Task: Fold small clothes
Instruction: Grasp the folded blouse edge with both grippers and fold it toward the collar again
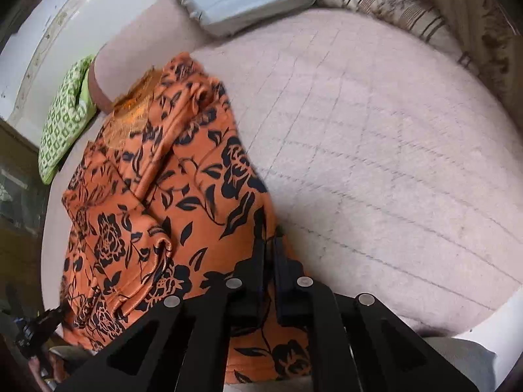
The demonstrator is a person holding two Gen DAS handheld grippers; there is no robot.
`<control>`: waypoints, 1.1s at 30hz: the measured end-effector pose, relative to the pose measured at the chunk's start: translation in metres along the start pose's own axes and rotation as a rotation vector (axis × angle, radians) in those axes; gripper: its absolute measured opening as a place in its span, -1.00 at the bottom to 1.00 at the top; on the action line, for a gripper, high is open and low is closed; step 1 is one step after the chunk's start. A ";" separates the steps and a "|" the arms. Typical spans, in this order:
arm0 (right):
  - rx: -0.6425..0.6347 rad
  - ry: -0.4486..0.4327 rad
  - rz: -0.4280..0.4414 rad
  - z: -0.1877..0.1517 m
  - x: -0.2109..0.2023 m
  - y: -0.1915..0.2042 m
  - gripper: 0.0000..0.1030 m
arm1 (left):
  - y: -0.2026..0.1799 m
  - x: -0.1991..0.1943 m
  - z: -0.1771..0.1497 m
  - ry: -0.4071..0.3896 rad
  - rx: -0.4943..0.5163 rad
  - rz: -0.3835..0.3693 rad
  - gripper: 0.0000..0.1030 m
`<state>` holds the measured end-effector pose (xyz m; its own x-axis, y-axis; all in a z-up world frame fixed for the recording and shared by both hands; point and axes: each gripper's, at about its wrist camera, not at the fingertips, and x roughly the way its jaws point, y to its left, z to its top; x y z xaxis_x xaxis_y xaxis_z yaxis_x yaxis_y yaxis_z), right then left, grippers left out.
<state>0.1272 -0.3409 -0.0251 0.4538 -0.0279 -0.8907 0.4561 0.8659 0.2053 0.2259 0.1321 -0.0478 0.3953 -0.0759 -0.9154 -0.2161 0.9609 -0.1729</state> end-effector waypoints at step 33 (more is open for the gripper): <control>-0.242 0.111 0.276 0.286 0.171 0.148 0.12 | -0.114 0.181 0.318 0.050 0.089 -0.217 0.17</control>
<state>0.4912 -0.3605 -0.0308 0.4423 0.2662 -0.8564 0.1283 0.9263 0.3542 0.6063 0.0938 -0.0782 0.3790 -0.2938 -0.8775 -0.0505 0.9403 -0.3366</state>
